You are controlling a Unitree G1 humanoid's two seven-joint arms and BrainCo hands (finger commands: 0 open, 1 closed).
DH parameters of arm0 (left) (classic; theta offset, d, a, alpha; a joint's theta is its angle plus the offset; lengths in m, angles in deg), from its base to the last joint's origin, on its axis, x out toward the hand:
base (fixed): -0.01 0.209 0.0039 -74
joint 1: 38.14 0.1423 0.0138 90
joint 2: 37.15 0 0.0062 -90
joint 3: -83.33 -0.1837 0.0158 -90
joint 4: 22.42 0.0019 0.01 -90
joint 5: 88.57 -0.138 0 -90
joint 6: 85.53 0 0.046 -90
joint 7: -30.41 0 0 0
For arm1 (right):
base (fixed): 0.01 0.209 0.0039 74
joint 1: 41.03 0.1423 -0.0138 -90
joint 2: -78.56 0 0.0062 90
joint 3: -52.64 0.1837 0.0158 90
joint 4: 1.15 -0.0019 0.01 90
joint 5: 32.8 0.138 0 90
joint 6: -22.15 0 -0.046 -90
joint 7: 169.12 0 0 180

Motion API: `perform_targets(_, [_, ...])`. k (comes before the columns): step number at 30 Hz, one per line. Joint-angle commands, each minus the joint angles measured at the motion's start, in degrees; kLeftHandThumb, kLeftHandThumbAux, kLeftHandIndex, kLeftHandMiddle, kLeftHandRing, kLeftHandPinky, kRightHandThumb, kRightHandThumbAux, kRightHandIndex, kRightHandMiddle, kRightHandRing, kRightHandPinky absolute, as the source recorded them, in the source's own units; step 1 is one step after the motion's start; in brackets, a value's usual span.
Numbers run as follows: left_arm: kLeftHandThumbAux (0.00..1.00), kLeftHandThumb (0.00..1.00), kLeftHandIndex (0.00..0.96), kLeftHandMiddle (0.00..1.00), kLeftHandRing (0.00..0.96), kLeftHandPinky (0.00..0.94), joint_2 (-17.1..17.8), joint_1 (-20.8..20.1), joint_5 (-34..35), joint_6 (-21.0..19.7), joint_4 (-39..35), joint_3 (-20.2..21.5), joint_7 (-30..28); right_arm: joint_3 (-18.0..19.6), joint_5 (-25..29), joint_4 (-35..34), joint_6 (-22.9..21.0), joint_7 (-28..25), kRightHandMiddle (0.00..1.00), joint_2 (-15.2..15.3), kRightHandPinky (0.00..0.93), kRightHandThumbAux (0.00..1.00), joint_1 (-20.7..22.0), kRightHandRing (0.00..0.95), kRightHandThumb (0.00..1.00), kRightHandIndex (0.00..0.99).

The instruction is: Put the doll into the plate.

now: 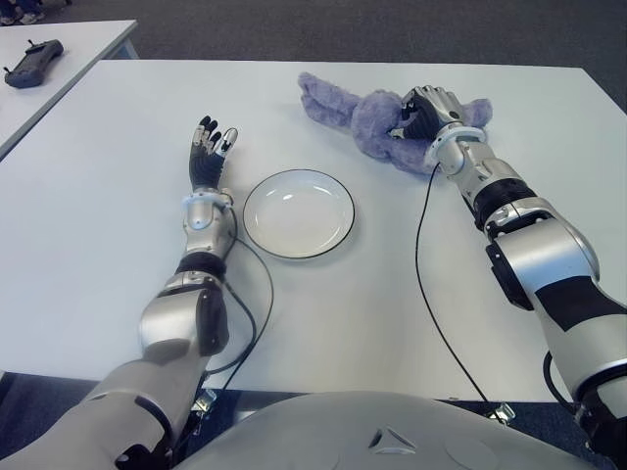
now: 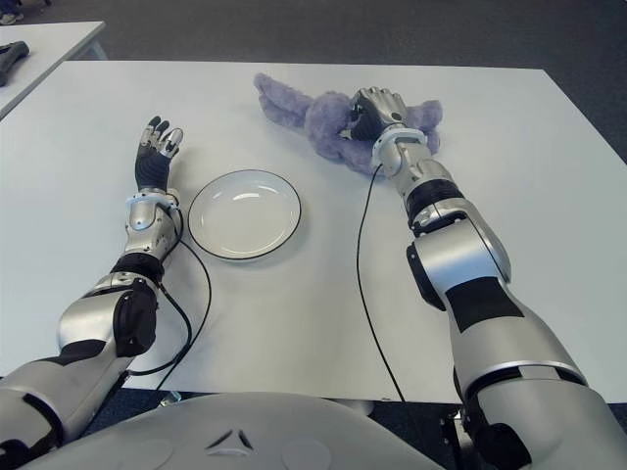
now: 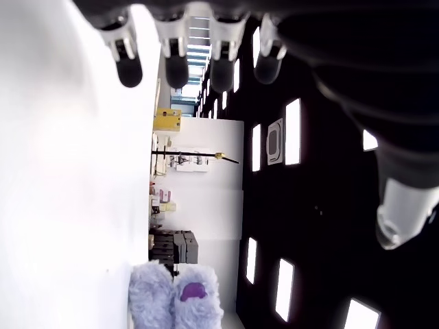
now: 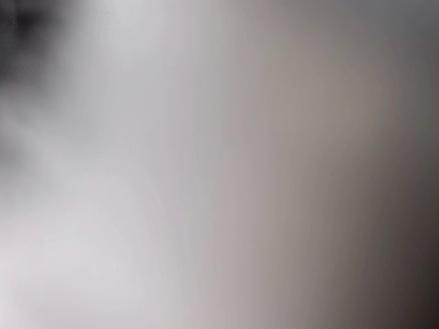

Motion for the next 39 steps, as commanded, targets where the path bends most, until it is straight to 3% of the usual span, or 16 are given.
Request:
perform_targets(1, [0.559,0.02,0.042,0.091,0.075,0.068,-7.0,15.2,1.2,-3.1,9.2,0.4,2.1,-2.3,0.0,2.7,6.8,-7.1,0.677,-0.8,0.765,0.742,-9.9,0.722,0.24,0.494])
perform_targets(7, [0.564,0.021,0.045,0.096,0.081,0.081,-7.1,15.1,1.2,-3.1,9.1,0.5,2.6,-3.4,-0.5,1.6,8.3,-4.1,0.721,-0.3,0.815,0.727,-9.8,0.77,0.265,0.484])
perform_targets(16, [0.57,0.022,0.046,0.094,0.08,0.077,-7.2,15.2,1.2,-2.9,9.0,0.4,2.7,-3.2,0.3,-1.6,10.1,-1.7,0.734,0.9,0.785,0.72,-9.8,0.77,0.255,0.484])
perform_targets(25, [0.565,0.019,0.039,0.088,0.074,0.069,-7.2,15.4,0.8,-2.7,8.9,0.0,3.0,-3.9,0.3,-10.4,14.0,-1.0,0.77,4.3,0.853,0.701,-14.9,0.807,0.266,0.502])
perform_targets(32, [0.559,0.012,0.045,0.091,0.077,0.08,-7.1,15.4,0.5,-2.5,9.0,-0.3,3.1,-3.5,1.8,-16.2,16.3,-4.6,0.773,7.7,0.83,0.683,-20.7,0.805,0.236,0.487])
perform_targets(39, [0.555,0.004,0.05,0.093,0.08,0.083,-7.1,15.5,0.5,-2.3,9.1,-0.4,2.7,-3.2,4.9,-25.5,15.2,-12.6,0.755,11.2,0.799,0.672,-25.8,0.788,0.212,0.46])
